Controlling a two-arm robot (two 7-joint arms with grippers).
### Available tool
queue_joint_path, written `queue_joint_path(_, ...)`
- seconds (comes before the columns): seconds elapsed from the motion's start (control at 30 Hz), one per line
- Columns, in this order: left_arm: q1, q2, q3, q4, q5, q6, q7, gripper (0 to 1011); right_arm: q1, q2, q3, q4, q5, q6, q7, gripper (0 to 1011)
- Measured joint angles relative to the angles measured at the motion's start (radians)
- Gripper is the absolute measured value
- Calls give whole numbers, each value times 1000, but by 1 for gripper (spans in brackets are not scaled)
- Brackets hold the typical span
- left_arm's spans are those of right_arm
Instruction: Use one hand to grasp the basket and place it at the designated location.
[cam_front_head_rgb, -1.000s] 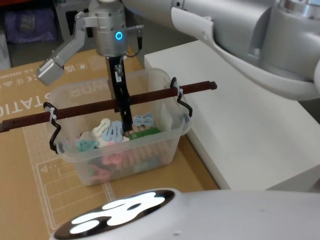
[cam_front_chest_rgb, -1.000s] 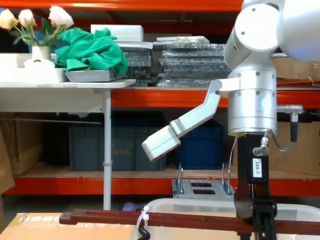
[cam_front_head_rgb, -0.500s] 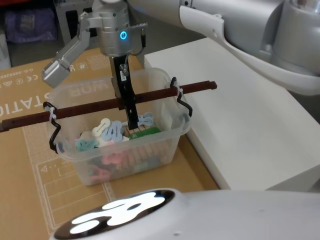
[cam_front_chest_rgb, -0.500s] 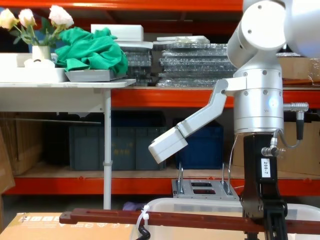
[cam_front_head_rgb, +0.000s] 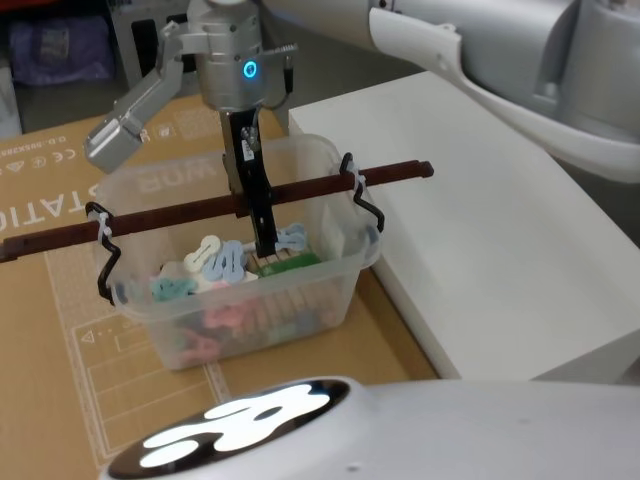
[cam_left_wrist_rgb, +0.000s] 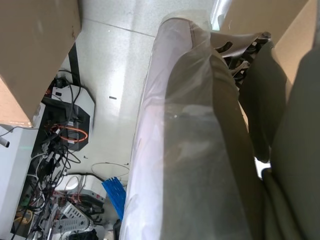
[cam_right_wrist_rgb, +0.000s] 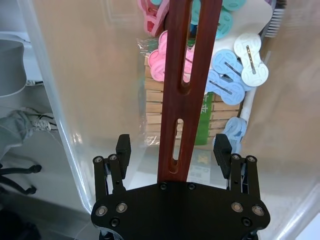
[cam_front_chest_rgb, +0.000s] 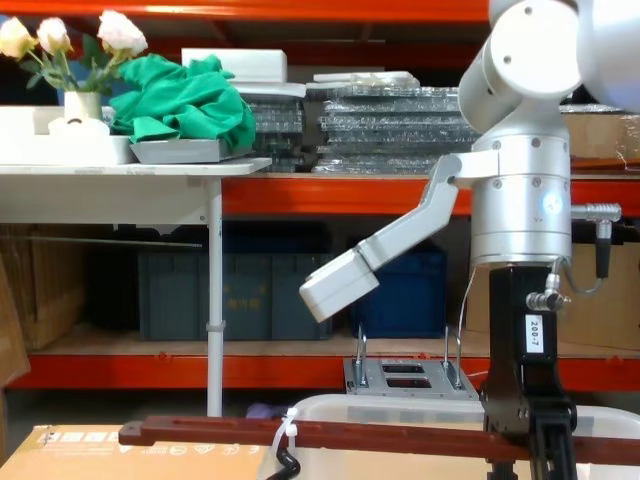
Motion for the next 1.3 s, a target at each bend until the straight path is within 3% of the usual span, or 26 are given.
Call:
queue_joint_path(0.4, 0, 0, 0, 0, 0, 0, 0, 0, 32, 56, -1, -89, -64, 21, -85, 1000)
queue_joint_path(0.83, 0, 0, 0, 0, 0, 0, 0, 0, 44, 57, -25, -106, -67, 28, -108, 1001)
queue_joint_path(1.3, 0, 0, 0, 0, 0, 0, 0, 0, 93, 125, -21, -230, -99, 80, -172, 1000)
